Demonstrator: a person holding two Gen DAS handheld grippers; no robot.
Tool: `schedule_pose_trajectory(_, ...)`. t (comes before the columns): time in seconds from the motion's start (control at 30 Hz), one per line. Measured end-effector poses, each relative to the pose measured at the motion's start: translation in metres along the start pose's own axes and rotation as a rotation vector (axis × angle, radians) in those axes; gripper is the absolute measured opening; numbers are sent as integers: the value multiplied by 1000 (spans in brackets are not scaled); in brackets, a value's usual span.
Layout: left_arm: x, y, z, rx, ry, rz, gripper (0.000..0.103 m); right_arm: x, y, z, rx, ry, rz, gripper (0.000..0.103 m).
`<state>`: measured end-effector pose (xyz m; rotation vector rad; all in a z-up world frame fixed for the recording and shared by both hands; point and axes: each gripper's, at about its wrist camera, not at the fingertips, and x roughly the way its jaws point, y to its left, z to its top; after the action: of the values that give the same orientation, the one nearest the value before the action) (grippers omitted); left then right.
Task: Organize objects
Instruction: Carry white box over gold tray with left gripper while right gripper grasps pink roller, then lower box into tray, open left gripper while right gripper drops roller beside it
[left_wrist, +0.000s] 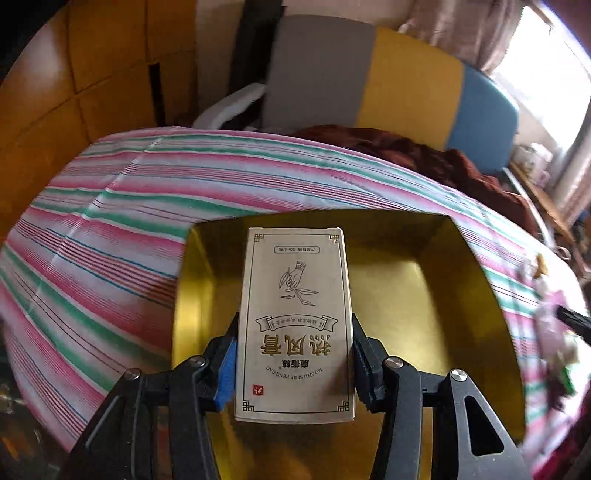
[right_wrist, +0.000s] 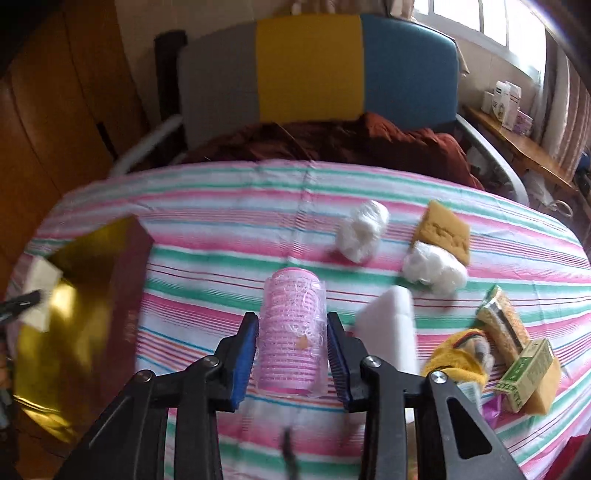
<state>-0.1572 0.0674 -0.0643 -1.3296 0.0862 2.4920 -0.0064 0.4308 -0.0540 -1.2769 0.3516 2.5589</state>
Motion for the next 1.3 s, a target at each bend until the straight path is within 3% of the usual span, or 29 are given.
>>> schedule_pose_trajectory(0.17,18,20,11,-57,18,69,51,-26,43,5,-47,-49,110,36)
schedule_pose_trajectory(0.3,29,25,17,-45,31,94,52,-35,87,6,-130,-54,188,36)
schedule_pose_trajectory(0.53,41,21,20,-22,35,93,52,-22,150,0,-221,5,280,36)
schedule_pose_trajectory(0.6,39,22,21,-25,29,71,57,-16,161,-3,-234,29,296,36)
schedule_pose_trajectory(0.67,31,22,21,-23,7,71,67,-8,172,-7,-252,59,312,36)
schedule_pose_trajectory(0.83,-10,28,20,-21,-95,52,73,14,206,-20,-305,141,361,36)
schedule_pose_trajectory(1.0,-51,50,8,-82,-180,37,79,30,245,-31,-354,205,414,36)
schedule_pose_trajectory(1.3,-82,93,-39,-188,-187,28,81,57,319,-40,-442,281,469,36)
